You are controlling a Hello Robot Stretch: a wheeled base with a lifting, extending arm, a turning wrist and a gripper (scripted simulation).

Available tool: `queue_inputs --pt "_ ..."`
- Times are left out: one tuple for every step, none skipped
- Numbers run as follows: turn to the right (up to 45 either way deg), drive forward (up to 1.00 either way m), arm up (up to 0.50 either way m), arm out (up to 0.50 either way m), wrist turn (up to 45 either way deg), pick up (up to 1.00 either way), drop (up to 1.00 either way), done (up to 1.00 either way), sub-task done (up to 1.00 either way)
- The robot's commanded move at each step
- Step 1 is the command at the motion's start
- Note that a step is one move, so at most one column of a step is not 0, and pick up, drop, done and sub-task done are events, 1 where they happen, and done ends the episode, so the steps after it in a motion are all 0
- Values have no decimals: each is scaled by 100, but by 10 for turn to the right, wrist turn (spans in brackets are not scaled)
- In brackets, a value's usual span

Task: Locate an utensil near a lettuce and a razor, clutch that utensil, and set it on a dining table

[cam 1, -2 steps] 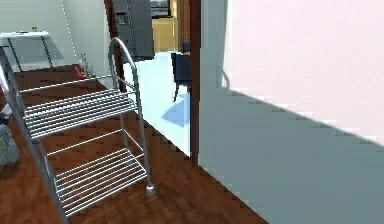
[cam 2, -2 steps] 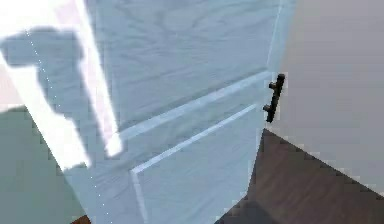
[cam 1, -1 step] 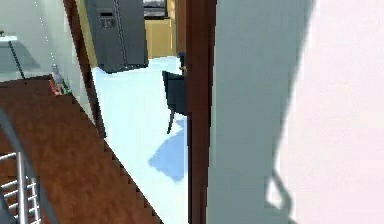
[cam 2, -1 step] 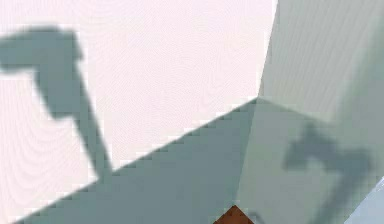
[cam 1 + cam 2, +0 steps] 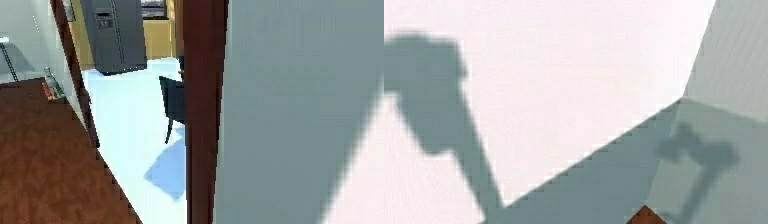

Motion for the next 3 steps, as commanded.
queue_inputs --pt "-360 0 0 0 0 0 0 0 0" --pt "0 30 0 0 0 0 0 0 0" --pt "-30 0 0 0 0 0 0 0 0"
